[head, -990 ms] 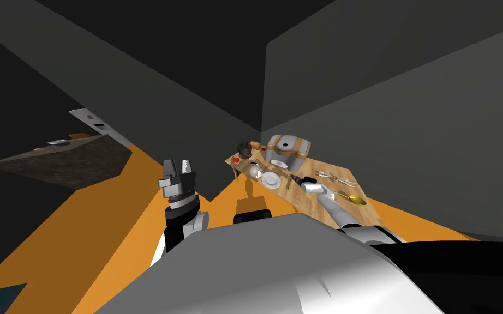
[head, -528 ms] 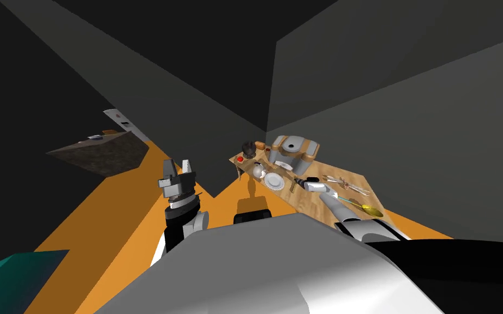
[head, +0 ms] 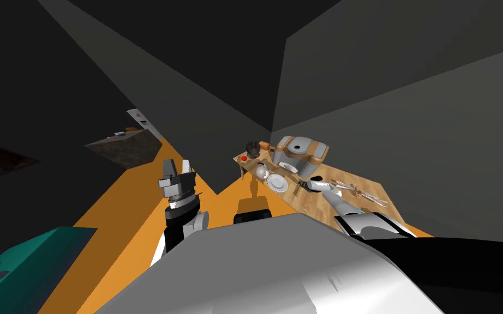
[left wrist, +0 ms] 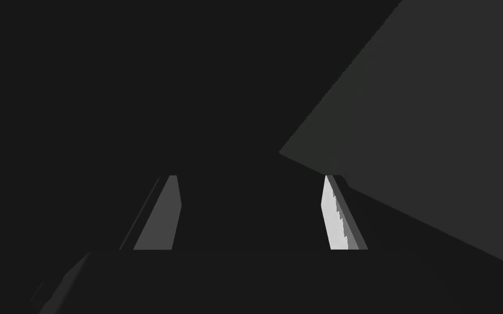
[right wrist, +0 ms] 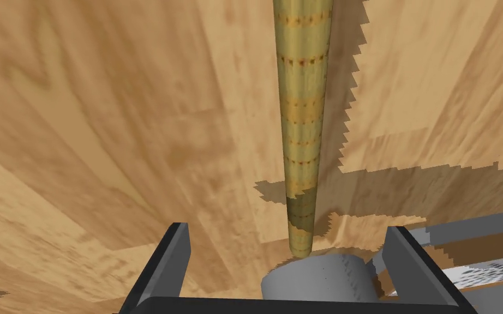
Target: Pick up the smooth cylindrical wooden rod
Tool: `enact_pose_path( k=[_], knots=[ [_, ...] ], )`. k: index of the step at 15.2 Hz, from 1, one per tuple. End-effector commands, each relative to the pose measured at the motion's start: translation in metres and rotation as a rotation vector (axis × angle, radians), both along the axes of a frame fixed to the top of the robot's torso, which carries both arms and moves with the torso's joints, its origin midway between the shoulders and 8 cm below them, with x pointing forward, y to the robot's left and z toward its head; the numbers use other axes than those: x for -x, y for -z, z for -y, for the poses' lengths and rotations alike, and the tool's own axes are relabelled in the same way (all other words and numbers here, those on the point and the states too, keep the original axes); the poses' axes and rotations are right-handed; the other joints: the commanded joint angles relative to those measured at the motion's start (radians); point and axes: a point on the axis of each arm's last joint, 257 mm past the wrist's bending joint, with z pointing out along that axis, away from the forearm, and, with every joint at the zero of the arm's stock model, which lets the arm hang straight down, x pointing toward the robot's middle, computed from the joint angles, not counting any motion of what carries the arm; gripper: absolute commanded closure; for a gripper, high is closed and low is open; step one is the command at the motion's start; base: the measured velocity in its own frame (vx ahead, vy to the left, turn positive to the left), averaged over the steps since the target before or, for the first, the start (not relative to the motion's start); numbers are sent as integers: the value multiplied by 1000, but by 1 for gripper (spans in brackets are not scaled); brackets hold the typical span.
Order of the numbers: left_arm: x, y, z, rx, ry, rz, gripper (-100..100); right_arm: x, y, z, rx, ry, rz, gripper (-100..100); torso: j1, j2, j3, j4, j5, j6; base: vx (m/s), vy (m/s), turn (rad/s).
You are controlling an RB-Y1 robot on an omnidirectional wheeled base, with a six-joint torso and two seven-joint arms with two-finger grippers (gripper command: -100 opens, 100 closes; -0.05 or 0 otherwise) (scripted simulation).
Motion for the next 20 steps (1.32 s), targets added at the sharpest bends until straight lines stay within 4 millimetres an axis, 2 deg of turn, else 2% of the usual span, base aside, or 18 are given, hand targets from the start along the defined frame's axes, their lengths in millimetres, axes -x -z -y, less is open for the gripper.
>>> enact_pose_path(
  k=[1,5,6,7,8,9,10,11,12,20],
  knots=[
    [0,0,0,0,0,0,0,12,4,3,-10,8,-47,-100,0,0,0,0,0,0,2,-11,173],
    [0,0,0,0,0,0,0,38,10,14,-40,31,-145,-100,0,0,0,0,0,0,3,-17,213],
    [0,0,0,0,0,0,0,38,10,14,-40,31,-145,-100,0,0,0,0,0,0,3,-13,45],
    [0,0,0,0,0,0,0,50,11,17,-58,42,-188,-100,0,0,0,0,0,1,2,-8,142],
    [0,0,0,0,0,0,0,50,11,17,-58,42,-188,-100,0,0,0,0,0,0,3,-10,162],
    [0,0,0,0,0,0,0,62,13,19,-76,52,-227,-100,0,0,0,0,0,0,4,-14,173],
    [0,0,0,0,0,0,0,62,13,19,-76,52,-227,-100,0,0,0,0,0,0,4,-17,134],
    [0,0,0,0,0,0,0,72,14,21,-95,61,-261,-100,0,0,0,0,0,0,5,-16,169],
    [0,0,0,0,0,0,0,73,14,21,-95,61,-262,-100,0,0,0,0,0,0,4,-16,146],
    [0,0,0,0,0,0,0,110,17,17,-174,91,-375,-100,0,0,0,0,0,1,4,-17,111]
  ],
)
